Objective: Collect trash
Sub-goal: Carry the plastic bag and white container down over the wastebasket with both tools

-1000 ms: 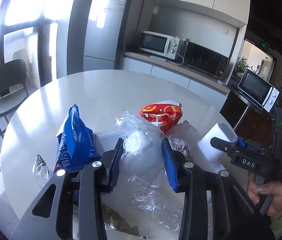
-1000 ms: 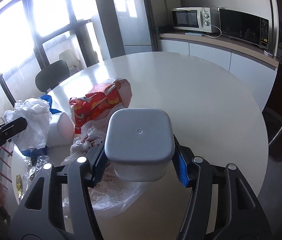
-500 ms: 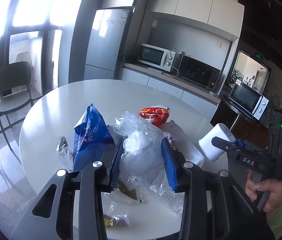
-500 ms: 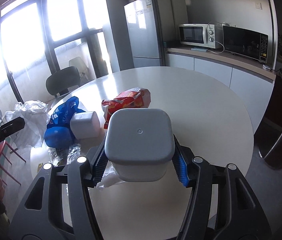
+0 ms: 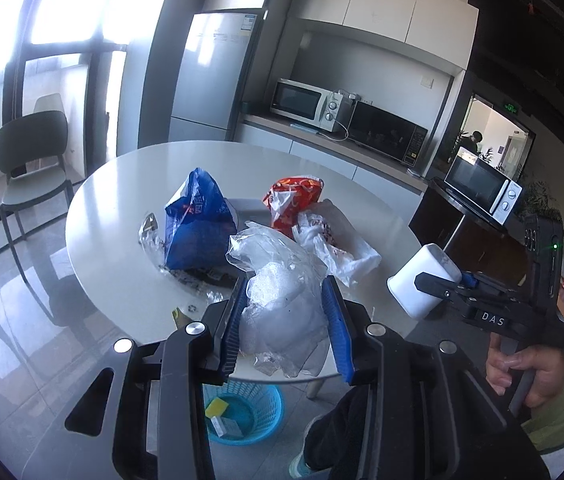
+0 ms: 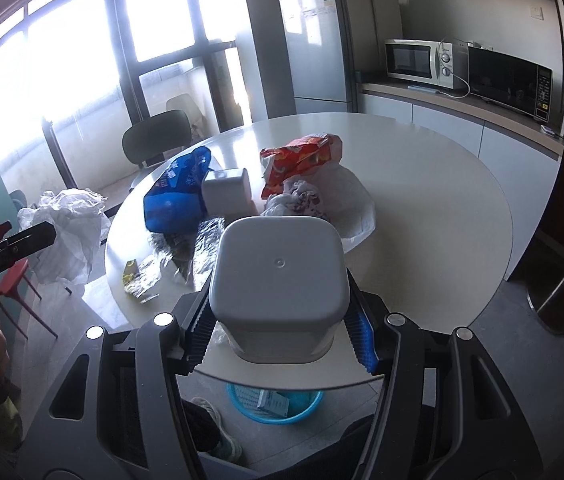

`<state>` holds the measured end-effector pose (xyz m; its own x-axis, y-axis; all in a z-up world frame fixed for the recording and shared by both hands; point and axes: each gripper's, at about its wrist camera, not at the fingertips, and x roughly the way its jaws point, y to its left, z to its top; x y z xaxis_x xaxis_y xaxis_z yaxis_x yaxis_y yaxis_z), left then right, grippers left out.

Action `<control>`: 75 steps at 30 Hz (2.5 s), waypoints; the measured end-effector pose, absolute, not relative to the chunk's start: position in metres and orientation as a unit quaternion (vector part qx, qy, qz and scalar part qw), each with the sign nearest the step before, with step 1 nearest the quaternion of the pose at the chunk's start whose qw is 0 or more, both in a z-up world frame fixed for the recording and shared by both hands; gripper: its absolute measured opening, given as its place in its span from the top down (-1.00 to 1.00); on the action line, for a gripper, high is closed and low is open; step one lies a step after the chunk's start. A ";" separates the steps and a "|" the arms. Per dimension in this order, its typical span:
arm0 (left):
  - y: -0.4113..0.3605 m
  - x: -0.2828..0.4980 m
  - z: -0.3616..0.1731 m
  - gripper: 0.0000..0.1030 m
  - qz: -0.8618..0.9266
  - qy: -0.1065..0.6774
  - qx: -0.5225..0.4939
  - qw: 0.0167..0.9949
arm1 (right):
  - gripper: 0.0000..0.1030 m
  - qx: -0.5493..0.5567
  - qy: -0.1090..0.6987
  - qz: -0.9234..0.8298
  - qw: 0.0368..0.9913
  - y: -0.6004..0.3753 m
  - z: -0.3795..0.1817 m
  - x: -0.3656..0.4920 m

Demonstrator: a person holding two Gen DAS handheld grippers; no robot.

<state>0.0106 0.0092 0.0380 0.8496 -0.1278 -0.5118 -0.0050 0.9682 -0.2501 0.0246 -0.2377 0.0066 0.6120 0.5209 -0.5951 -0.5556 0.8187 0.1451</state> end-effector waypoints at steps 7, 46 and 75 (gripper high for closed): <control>-0.006 -0.016 0.010 0.29 -0.037 0.306 -0.109 0.945 | -0.05 -0.049 0.345 0.312 0.884 -0.244 -0.013 -0.010; 0.034 0.037 -0.220 0.29 0.005 0.506 -0.179 0.844 | -0.05 -0.079 0.577 0.305 0.754 -0.179 -0.247 0.011; 0.048 0.131 -0.310 0.28 0.005 0.553 -0.185 0.812 | -0.06 -0.064 0.678 0.218 0.699 -0.120 -0.404 0.125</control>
<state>0.1313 0.0480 -0.3097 0.3888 -0.1968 -0.9001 -0.2128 0.9313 -0.2956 0.1247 -0.1203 -0.4045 -0.0146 0.2180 -0.9758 -0.3911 0.8969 0.2062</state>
